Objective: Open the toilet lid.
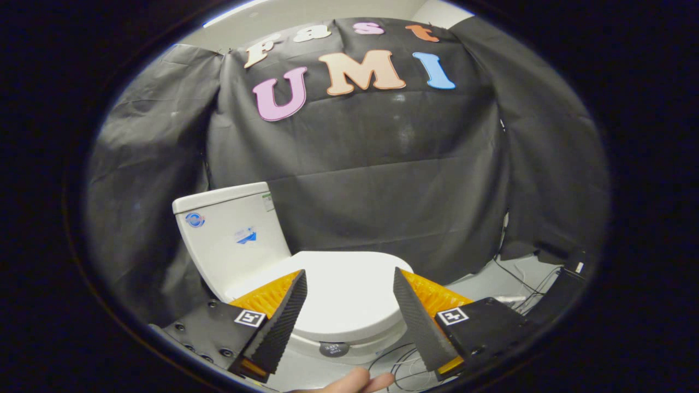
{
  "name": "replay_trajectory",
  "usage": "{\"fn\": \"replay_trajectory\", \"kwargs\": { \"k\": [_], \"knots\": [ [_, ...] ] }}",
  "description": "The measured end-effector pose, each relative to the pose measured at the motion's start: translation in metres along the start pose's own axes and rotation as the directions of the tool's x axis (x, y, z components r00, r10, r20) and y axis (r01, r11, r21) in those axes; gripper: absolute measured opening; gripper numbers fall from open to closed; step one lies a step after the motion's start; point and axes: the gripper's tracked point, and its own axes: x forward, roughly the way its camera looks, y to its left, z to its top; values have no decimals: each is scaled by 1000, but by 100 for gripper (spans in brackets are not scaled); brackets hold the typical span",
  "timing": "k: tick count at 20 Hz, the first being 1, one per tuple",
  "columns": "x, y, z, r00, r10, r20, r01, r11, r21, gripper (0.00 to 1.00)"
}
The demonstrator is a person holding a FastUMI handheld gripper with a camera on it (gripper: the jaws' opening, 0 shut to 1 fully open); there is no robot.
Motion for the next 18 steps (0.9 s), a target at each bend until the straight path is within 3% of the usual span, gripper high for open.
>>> {"fn": "replay_trajectory", "kwargs": {
  "k": [9, 18],
  "knots": [
    [-2, 0, -1, 1000, -8, -2, 9, 998, 63, 98],
    [-9, 11, 1, 1000, 6, 8, -6, 999, 51, 98]
  ]
}}
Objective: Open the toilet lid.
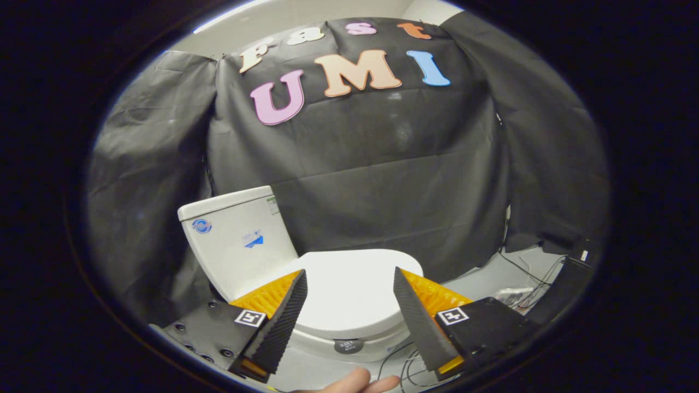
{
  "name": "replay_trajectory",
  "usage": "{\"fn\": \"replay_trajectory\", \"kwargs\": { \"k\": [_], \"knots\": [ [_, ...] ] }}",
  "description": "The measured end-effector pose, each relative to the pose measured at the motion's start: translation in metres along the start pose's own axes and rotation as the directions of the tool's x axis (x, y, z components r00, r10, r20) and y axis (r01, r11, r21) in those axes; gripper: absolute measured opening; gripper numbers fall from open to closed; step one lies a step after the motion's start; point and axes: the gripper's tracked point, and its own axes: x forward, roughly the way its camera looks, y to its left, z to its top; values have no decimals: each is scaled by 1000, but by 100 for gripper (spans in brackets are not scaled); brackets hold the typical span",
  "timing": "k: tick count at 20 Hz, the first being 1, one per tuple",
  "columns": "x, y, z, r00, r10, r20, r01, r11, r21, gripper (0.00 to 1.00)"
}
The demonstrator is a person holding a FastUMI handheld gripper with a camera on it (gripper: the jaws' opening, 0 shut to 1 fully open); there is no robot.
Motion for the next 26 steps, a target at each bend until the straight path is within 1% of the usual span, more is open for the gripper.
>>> {"fn": "replay_trajectory", "kwargs": {
  "k": [4, 10, 14, 18, 22, 24, 26],
  "knots": [
    [-2, 5, -16, 999, -6, -50, 4, 999, -46, 98],
    [-3, 6, -11, 999, -28, -41, 25, 997, -74, 98],
    [-4, 2, -22, 997, -36, -66, 33, 999, -40, 98],
    [-5, 0, -29, 995, -52, -87, 48, 998, -44, 98],
    [-1, -7, -49, 988, -74, -139, 78, 997, 20, 98],
    [0, -12, -63, 982, -78, -173, 95, 992, 89, 98],
    [3, -14, -80, 975, -71, -209, 112, 975, 194, 98]
  ]
}}
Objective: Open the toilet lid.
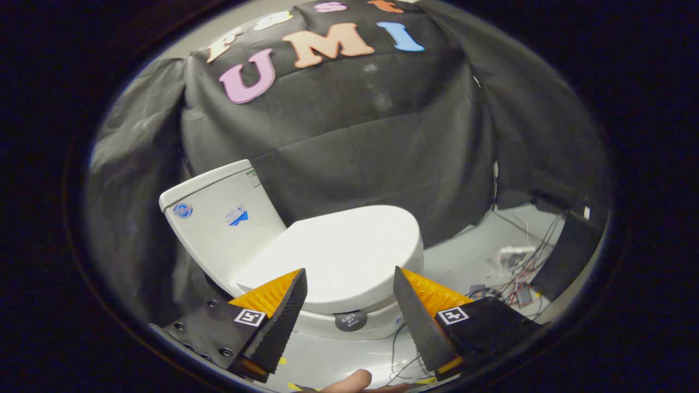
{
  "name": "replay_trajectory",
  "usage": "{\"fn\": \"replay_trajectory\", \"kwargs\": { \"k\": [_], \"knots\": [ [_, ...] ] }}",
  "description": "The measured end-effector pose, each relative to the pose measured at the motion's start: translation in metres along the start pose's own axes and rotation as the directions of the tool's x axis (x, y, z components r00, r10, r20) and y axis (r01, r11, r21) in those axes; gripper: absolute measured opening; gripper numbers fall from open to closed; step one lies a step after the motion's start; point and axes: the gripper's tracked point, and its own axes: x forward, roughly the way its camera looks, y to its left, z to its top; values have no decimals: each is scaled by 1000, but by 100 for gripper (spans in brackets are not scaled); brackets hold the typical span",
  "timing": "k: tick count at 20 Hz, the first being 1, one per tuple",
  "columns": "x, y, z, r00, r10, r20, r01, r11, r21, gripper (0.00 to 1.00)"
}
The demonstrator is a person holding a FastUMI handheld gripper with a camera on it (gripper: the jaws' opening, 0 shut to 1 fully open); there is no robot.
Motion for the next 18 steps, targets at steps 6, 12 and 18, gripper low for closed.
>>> {"fn": "replay_trajectory", "kwargs": {
  "k": [6, 12, 18],
  "knots": [
    [2, -13, -32, 997, -14, -73, 33, 964, 265, 98],
    [7, -18, -63, 991, 7, -131, 58, 873, 485, 97],
    [22, -13, -121, 939, 88, -331, 119, 822, 556, 86]
  ]
}}
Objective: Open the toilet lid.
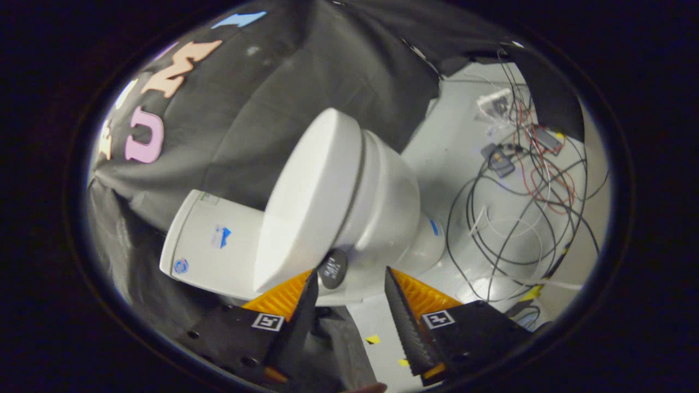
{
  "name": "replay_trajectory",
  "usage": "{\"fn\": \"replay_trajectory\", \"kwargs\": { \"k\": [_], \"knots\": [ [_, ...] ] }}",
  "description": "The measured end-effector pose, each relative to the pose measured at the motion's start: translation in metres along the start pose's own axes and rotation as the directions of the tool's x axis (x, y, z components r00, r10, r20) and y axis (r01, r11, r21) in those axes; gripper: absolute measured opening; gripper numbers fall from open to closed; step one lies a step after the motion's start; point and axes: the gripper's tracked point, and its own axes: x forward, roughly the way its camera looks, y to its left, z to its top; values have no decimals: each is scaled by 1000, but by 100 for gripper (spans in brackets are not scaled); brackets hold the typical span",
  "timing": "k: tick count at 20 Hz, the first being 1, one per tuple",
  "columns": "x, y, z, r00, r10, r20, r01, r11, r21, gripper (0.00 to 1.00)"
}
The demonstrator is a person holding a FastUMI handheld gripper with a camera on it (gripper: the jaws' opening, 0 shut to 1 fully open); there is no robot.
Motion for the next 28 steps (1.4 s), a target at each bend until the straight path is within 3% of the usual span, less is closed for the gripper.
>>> {"fn": "replay_trajectory", "kwargs": {
  "k": [2, 4, 5, 7, 9, 12, 16, 24, 28],
  "knots": [
    [11, 17, 12, 997, 64, 40, -64, 998, 17, 75],
    [17, 20, 13, 996, 78, 40, -79, 997, 19, 74],
    [22, 12, 7, 999, 41, 13, -41, 999, 28, 63],
    [20, 24, 12, 999, 52, -5, -52, 995, 86, 45],
    [21, 19, 12, 1000, 6, -2, -6, 999, 39, 27],
    [24, 19, 15, 998, -60, 5, 60, 998, -9, 14],
    [11, 27, 22, 994, -104, 37, 104, 995, 6, 13],
    [-5, 57, 34, 994, -55, 91, 53, 998, 28, 11],
    [-25, 93, 47, 990, -14, 142, 25, 997, -78, 6]
  ]
}}
